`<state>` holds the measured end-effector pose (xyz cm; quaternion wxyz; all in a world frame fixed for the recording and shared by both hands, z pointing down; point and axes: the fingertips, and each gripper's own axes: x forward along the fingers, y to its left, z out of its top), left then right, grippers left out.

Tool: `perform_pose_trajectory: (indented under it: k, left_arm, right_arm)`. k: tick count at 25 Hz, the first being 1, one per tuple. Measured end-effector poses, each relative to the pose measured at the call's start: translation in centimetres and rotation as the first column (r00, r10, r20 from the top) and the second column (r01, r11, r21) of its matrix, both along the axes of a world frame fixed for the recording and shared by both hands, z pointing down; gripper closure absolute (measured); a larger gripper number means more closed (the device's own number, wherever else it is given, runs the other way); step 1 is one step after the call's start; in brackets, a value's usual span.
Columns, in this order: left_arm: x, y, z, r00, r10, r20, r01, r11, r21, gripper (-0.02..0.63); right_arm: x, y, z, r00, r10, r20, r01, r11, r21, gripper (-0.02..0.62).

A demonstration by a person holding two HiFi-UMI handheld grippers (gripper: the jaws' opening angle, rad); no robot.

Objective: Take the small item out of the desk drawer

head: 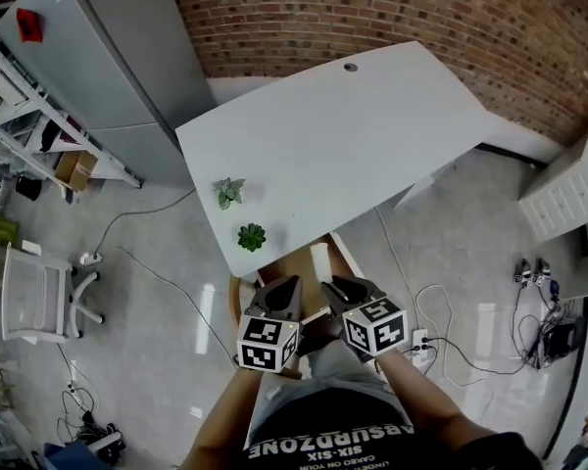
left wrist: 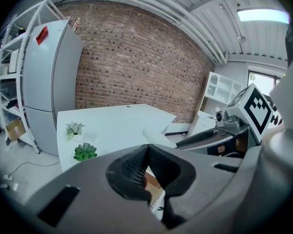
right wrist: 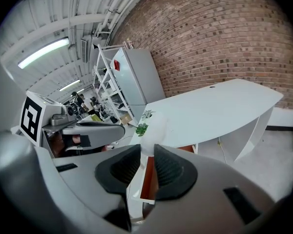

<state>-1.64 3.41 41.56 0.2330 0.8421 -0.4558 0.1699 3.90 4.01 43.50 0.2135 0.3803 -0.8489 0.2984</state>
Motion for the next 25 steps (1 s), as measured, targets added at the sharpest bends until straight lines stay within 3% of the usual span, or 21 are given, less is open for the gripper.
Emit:
perform_pose_trajectory:
  k: [25]
  left_arm:
    - [0.6,1.7,-3.1,0.999,0.040,0.005,-0.041,0.997,0.073,0.609]
  right_arm:
    - [1.0,2.1,-4.7,1.000,0.014,-0.008,-0.013,0.992,0.126,0.514]
